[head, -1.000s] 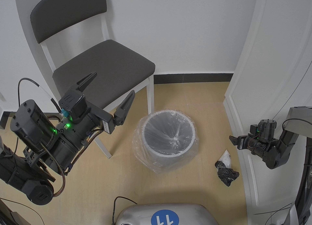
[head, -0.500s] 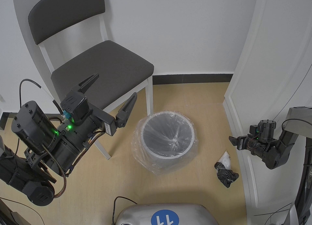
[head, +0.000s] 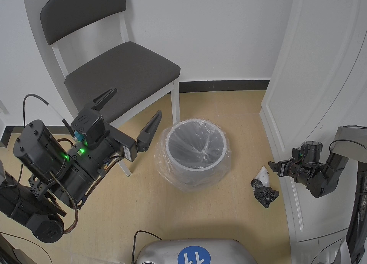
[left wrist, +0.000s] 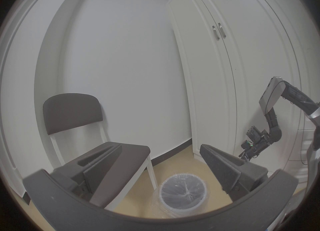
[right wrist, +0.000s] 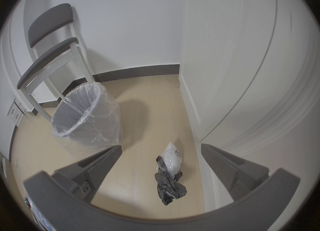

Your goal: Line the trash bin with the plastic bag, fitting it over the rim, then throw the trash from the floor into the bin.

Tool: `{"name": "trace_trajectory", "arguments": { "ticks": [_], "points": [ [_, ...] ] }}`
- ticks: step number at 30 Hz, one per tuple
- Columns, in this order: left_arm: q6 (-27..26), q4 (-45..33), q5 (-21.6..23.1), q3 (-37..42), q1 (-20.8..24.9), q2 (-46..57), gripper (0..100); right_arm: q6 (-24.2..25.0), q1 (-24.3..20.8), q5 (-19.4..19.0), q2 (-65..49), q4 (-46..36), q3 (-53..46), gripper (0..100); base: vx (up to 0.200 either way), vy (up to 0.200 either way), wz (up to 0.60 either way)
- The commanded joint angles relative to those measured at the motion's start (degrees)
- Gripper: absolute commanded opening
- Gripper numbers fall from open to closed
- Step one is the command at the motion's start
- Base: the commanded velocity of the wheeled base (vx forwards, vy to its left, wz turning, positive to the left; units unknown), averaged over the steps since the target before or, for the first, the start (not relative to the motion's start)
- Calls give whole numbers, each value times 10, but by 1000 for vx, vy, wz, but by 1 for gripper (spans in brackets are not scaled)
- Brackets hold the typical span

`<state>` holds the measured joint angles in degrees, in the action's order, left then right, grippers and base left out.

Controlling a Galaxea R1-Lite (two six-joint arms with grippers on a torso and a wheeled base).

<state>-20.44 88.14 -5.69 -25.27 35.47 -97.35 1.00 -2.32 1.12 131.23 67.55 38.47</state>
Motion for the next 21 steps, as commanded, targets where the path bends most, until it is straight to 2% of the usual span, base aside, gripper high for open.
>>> {"name": "trace_trajectory", "arguments": {
  "ticks": [1, 3, 7, 11, 14, 20, 21],
  "points": [
    [0, 0, 1, 1, 4, 0, 100, 1, 6, 13, 29, -37, 43, 100, 0, 0, 0],
    [0, 0, 0, 1, 6, -2, 100, 20, 6, 36, 44, -114, 100, 100, 0, 0, 0],
    [0, 0, 0, 2, 6, -2, 100, 81, 6, 39, 63, -254, 215, 100, 0, 0, 0],
    [-1, 0, 1, 8, 6, -3, 100, 117, 3, 40, 116, -417, 353, 100, 0, 0, 0],
    [-2, 0, 1, 14, 8, -4, 100, 121, 9, 38, 169, -483, 439, 100, 0, 0, 0],
    [-3, 0, 1, 33, 38, -13, 100, 115, 19, 34, 266, -566, 612, 100, 0, 0, 0],
    [-3, 0, 1, 33, 38, -13, 100, 115, 19, 34, 266, -566, 612, 100, 0, 0, 0]
  ]
}}
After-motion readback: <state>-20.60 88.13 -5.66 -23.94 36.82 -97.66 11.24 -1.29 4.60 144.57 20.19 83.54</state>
